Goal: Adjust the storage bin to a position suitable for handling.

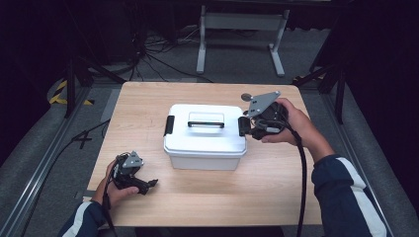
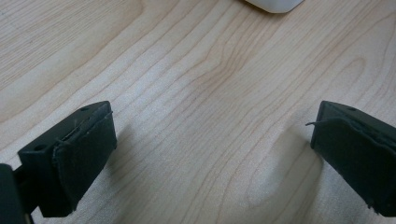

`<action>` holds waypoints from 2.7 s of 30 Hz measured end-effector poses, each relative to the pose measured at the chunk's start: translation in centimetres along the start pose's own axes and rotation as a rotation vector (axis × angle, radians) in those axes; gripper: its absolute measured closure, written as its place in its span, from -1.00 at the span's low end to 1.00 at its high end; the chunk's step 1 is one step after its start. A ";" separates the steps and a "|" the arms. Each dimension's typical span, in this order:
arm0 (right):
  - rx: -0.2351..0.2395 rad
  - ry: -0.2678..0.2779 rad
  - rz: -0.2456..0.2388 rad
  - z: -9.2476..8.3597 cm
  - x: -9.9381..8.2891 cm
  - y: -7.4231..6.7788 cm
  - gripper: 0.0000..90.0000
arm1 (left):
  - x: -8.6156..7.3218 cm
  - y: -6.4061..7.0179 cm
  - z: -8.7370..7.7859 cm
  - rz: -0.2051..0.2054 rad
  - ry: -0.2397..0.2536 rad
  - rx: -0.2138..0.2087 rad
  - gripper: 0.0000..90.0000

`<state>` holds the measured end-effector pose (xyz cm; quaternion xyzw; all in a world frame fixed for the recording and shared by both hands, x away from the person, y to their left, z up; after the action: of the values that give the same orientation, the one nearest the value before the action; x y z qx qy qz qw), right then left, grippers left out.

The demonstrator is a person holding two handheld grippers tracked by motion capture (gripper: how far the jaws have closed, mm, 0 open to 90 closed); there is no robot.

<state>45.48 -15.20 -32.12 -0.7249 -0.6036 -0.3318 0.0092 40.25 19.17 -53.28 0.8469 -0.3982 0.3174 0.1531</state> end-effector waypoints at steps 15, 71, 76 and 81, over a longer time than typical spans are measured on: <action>0.041 -0.050 -0.058 3.2 3.0 0.1 0.21 | 0.0 0.0 0.0 0.000 0.000 0.000 -0.99; 0.079 -0.167 -0.229 6.7 8.1 -1.0 0.87 | 0.0 0.0 0.0 -0.004 0.001 -0.004 -0.99; 0.070 -0.155 -0.220 6.0 8.1 -0.7 0.88 | 0.0 0.0 0.0 -0.004 0.001 -0.003 -0.99; 0.059 -0.147 -0.217 5.4 8.0 -0.5 0.88 | 0.0 0.0 0.0 -0.003 0.001 -0.003 -0.99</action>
<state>47.99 -5.86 -32.53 -0.6772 -0.6869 -0.2589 -0.0497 40.23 19.15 -53.29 0.8472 -0.3973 0.3168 0.1551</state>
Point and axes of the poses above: each handheld gripper's, and its own axes: z roughly forward along the jaws, x roughly out of its top, y roughly to its right, the point moved 7 cm from there along z, roughly forward along the jaws, and after that the axes turned 2 degrees about -y, right-handed, at the moved point
